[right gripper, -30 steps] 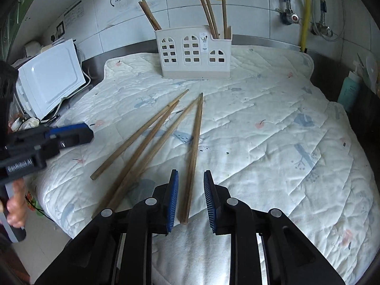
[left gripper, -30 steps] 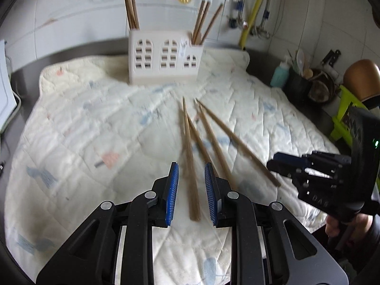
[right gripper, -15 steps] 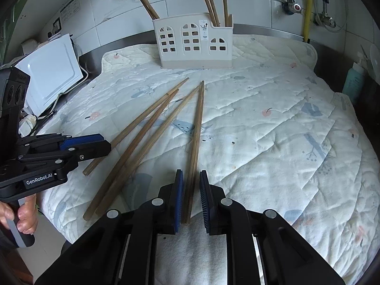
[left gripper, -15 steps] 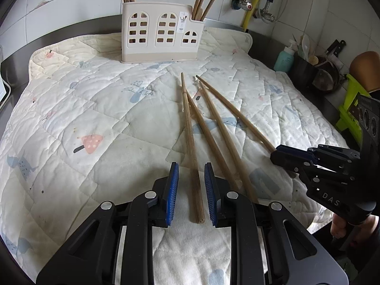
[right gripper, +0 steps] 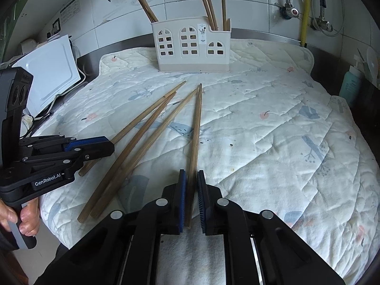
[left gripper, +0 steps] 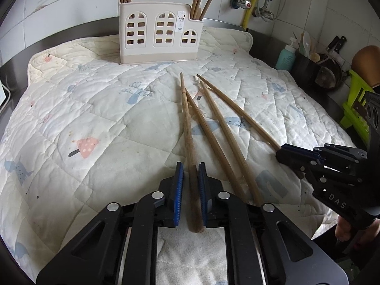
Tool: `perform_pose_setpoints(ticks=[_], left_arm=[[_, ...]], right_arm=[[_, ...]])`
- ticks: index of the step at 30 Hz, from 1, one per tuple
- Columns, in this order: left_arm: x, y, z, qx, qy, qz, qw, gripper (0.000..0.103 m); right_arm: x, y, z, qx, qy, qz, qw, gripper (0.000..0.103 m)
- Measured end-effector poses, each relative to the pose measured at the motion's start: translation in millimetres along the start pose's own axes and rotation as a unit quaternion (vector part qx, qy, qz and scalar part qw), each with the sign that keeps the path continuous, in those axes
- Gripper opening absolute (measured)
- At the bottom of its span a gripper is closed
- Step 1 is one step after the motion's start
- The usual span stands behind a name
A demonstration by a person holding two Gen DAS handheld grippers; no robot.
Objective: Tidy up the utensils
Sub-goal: 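Close the right tool on one wooden chopstick while the left tool grasps another, then lift the right tool's chopstick over the holder while the left tool carries its chopstick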
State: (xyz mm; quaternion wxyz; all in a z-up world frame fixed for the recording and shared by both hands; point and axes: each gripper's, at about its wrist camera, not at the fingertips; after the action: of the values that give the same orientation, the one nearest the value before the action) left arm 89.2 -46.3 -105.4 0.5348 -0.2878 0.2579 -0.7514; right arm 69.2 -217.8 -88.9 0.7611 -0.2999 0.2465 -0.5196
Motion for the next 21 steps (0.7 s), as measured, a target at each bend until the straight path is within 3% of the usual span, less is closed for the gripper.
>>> perform_pose_setpoints(ticks=[10,21], left_arm=[[-7,-13,7,0.016,-0.022,-0.017,0.9995,0.005],[-14,-50,36,0.067,-0.025,-0.031,0.997,0.005]], right_arm=[[0,-20,10,0.021,-0.005,-0.001,1.0,0.007],[7,-73,65,0.085,-0.032,0.012,0.996,0.007]])
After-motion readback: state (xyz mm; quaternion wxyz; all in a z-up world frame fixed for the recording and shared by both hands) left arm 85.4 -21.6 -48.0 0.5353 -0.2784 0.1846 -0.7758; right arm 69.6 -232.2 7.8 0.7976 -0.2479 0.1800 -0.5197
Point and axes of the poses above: each gripper's, at about its wrist camera, not at the fingertips, and y roughly the way its jaws point, x to its right, z to its top, and after that the axes turned 2 degrees about -z, right-handed
